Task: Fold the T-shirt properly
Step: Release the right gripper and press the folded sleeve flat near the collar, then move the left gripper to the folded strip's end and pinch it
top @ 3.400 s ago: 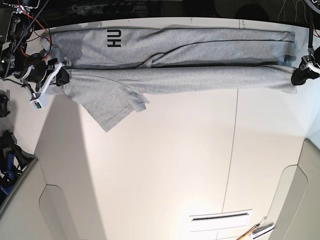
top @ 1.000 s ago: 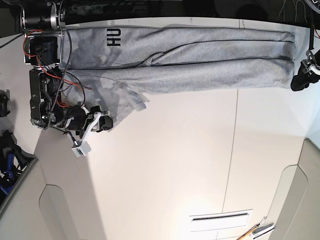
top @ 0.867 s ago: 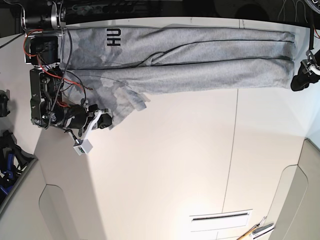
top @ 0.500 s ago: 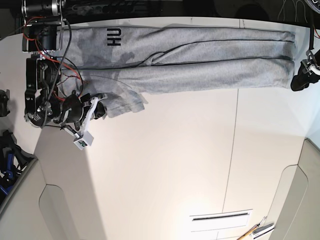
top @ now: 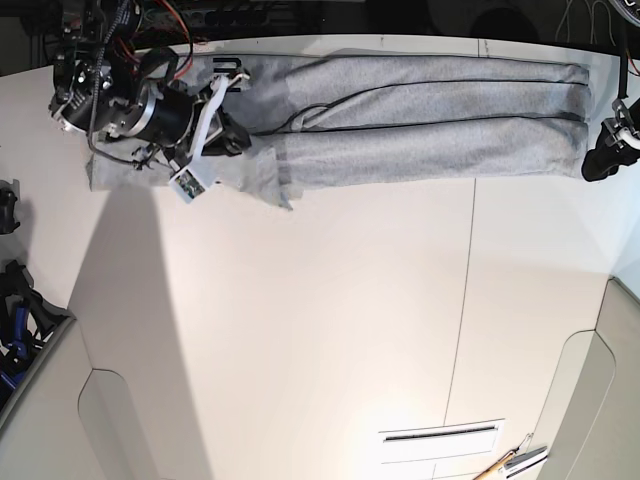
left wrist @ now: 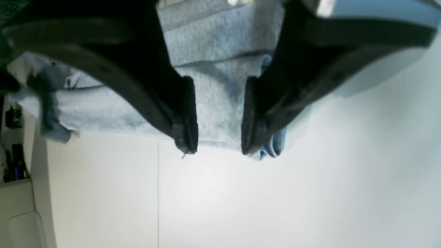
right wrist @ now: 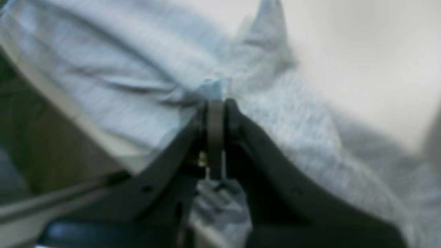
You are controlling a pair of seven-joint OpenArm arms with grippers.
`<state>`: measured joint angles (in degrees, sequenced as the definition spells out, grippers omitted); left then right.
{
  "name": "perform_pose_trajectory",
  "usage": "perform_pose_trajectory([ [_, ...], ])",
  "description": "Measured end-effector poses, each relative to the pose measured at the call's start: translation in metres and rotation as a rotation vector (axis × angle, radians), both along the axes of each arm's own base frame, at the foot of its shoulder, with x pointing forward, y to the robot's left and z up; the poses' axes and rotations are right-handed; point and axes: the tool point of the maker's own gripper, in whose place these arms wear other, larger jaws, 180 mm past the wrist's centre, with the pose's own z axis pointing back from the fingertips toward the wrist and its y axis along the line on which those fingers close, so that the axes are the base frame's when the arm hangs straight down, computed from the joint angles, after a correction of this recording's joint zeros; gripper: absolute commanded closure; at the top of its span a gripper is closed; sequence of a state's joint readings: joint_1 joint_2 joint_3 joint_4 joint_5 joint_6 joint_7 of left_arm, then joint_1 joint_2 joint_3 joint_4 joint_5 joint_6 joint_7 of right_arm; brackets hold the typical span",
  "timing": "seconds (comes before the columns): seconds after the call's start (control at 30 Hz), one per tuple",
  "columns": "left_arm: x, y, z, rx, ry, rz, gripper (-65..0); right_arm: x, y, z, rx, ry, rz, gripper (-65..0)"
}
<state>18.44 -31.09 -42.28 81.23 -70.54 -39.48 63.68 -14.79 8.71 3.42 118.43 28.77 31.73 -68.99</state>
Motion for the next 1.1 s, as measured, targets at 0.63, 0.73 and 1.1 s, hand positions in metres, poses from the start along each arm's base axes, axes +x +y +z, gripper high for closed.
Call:
perform_pose_trajectory([
  [0.63, 0.001, 0.0, 0.001, -0.003, -0.004, 0.001, -24.8, -0.033, 0.006, -0.013, 0.041, 0.081, -0.004, -22.3],
  [0.73, 0.002, 0.001, 0.002, -0.001, -0.014, 0.006, -24.8, -0.028, 0.005, -0.01, 0.04, 0.067, -0.005, -22.3],
  [1.1, -0.028, 0.06, -0.004, 0.176, 0.062, 0.146, -35.9, -0.013, -0.008, -0.008, 0.004, 0.018, -0.047, -22.3],
])
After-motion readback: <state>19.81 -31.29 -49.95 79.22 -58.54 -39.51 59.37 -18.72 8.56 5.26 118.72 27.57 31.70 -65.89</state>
